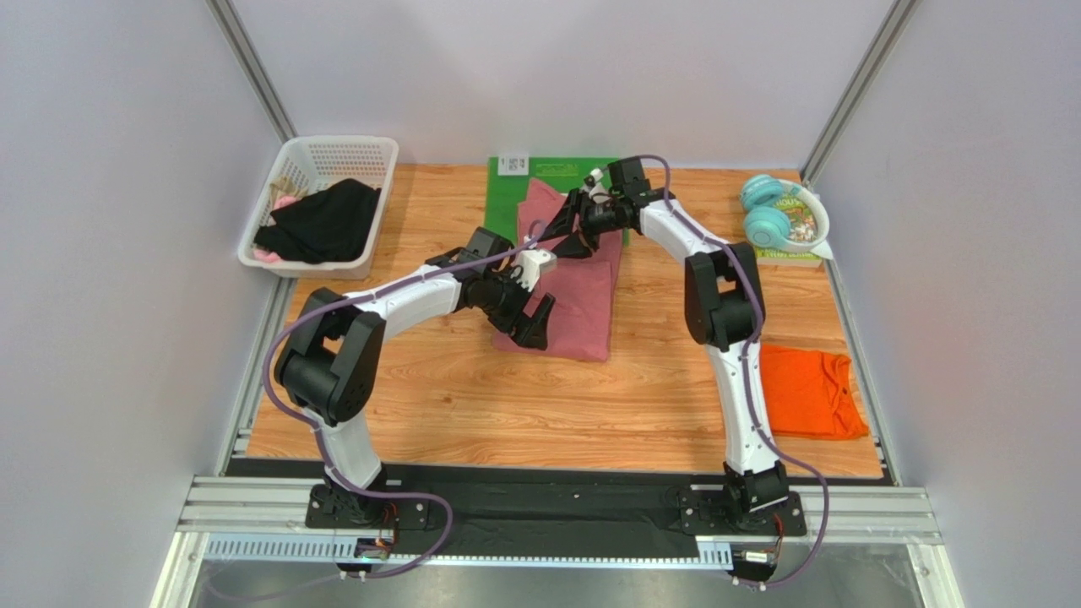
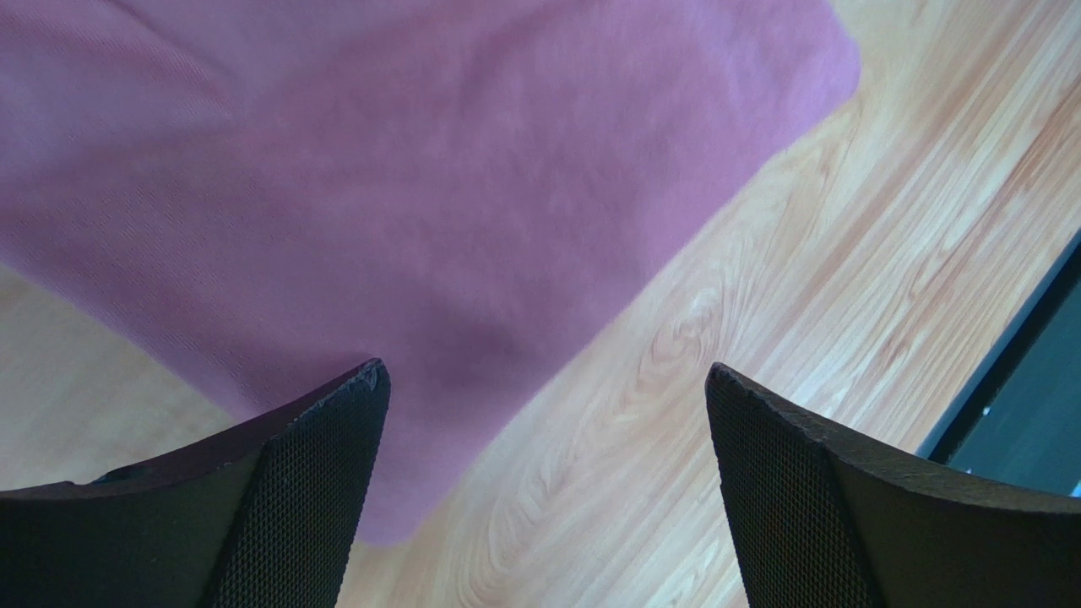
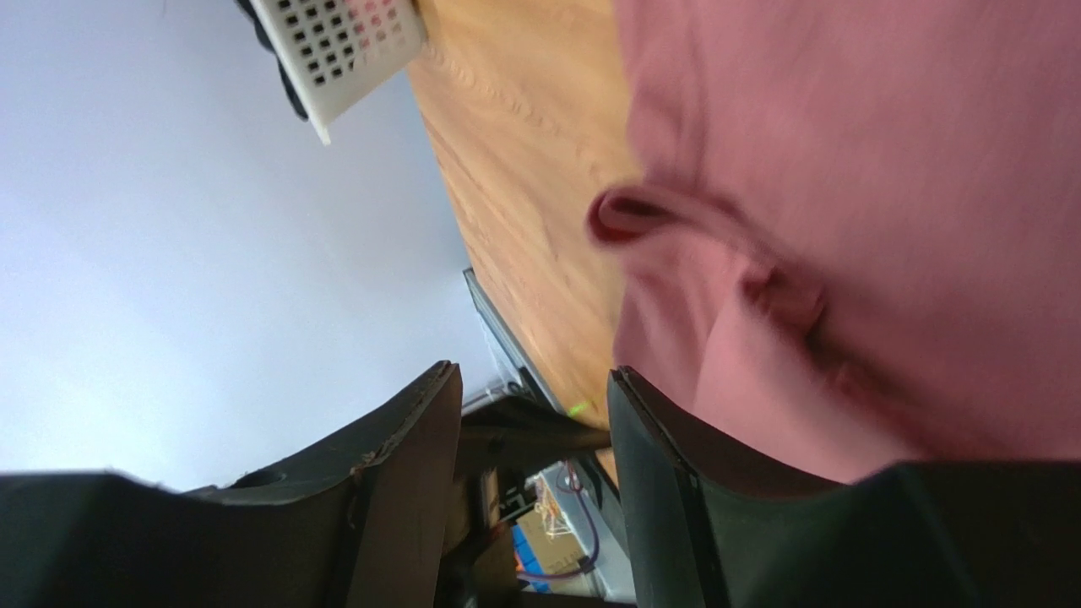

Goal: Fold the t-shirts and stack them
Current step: Fold the folded rectangular tshirt in 1/3 of the way

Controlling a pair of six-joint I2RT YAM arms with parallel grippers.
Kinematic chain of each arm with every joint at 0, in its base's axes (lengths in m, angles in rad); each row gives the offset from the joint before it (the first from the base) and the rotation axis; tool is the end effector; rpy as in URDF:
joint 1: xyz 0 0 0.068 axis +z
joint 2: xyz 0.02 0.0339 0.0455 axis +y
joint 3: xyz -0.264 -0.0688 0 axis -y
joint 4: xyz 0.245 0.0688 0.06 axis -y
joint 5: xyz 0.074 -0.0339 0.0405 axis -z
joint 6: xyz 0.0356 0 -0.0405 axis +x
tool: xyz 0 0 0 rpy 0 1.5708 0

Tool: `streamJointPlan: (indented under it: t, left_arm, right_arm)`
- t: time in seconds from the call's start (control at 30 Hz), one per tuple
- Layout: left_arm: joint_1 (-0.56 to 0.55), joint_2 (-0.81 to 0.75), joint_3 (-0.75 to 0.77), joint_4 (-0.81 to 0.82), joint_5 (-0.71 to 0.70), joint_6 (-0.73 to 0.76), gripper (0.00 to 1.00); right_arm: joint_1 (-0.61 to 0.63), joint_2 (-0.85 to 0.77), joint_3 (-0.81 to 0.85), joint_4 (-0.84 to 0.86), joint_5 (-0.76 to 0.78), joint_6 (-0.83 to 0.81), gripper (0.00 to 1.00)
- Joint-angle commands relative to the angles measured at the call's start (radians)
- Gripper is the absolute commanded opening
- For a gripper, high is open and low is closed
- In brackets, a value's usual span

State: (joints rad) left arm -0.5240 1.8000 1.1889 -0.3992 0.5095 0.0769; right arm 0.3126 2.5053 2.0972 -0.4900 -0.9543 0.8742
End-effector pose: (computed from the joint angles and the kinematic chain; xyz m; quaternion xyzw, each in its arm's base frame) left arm 0.3125 -0.2006 0.1902 0.3418 0.8677 -0.2955 0.2073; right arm 0.5049 0.1937 0.1542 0.0867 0.8477 0.5233 0.0006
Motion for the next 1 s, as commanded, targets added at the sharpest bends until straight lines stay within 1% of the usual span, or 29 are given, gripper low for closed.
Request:
streamJointPlan:
  t: [0.0,0.03,0.1,0.2,0.4,0.57,0.7,0.8,0.97]
  left_arm:
    - [-0.004,-0.077,-0.078,0.02,0.004,0.049,1.0]
    - [-0.004,-0.077,-0.087,0.019,0.004,0.049,1.0]
    - [-0.004,-0.065,-0.101,0.004,0.011,0.052,1.0]
    - [-0.004,-0.048,-0.103,-0.006,0.015,0.049,1.0]
    - [-0.011,-0.025,-0.068,-0.03,0.017,0.05,1.0]
    - [-0.027,-0.011,-0.04,-0.061,0.03,0.066,1.0]
    - [-0.051,-0.007,-0.006,-0.134,0.038,0.106,1.0]
    - [-0.057,-0.01,0.009,-0.161,0.038,0.123,1.0]
    - [-0.059,0.009,0.012,-0.173,0.027,0.129,1.0]
  right_arm:
    - [-0.001,-0.242,-0.185,-0.053,0.02,-0.132,0.52]
    - [-0.001,-0.29,-0.227,-0.041,0.026,-0.142,0.52]
    - [-0.003,-0.324,-0.335,-0.021,0.038,-0.153,0.52]
    - [-0.003,-0.336,-0.41,-0.006,0.058,-0.169,0.52]
    - [-0.004,-0.231,-0.385,0.002,0.051,-0.156,0.51]
    - [-0.018,-0.131,-0.355,-0.005,0.087,-0.158,0.51]
    - [-0.046,-0.066,-0.322,-0.05,0.104,-0.184,0.5]
    - [-0.049,-0.077,-0.331,-0.061,0.112,-0.196,0.49]
    - [-0.055,-0.18,-0.358,-0.074,0.135,-0.205,0.5]
